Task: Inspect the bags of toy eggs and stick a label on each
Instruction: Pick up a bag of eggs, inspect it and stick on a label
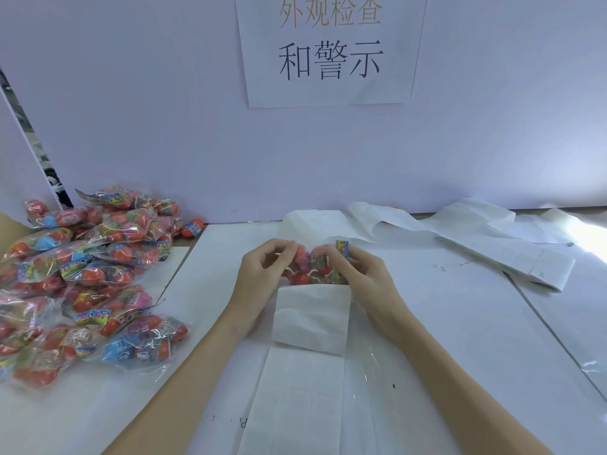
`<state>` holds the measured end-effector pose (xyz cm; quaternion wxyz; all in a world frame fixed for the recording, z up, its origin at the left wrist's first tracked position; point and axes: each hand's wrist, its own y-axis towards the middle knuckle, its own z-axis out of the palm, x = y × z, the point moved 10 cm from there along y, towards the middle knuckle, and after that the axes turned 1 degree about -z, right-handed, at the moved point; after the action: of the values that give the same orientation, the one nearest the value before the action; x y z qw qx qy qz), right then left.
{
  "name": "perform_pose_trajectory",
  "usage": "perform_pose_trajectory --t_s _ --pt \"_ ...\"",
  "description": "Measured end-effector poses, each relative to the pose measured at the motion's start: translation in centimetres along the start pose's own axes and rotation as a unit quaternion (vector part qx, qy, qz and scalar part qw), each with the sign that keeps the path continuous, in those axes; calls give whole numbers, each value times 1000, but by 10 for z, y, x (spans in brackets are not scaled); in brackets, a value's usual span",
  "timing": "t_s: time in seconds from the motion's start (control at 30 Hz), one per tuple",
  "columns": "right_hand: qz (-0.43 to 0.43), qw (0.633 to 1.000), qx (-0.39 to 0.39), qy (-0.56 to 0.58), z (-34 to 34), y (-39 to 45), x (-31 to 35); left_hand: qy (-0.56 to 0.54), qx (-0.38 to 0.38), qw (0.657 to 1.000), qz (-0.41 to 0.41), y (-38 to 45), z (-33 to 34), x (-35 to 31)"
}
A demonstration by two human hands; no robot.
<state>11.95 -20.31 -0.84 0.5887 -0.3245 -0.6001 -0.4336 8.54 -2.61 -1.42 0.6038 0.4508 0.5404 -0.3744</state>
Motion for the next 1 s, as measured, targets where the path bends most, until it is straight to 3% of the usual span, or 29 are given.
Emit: perform_pose_trajectory --t_s 0.1,0.23,0.43,0.6,0.73,1.0 --pt "17 999 -30 16 -6 2 -6 15 -27 999 12 -1 -5 -4" --pt "33 998 -13 53 -3 3 -10 -4 -54 999 6 -1 -7 -4" --pt "13 1000 -11 6 -5 4 -4 -54 -113 992 7 2 -25 0" --pt "25 999 15 25 1 2 -5 -54 -38 998 16 3 -11 1" --pt "47 996 -16 70 -7 4 -9 -108 63 991 -52 5 7 8" --pt "51 995 -4 80 -2 -1 -4 -75 110 988 -84 -3 15 11"
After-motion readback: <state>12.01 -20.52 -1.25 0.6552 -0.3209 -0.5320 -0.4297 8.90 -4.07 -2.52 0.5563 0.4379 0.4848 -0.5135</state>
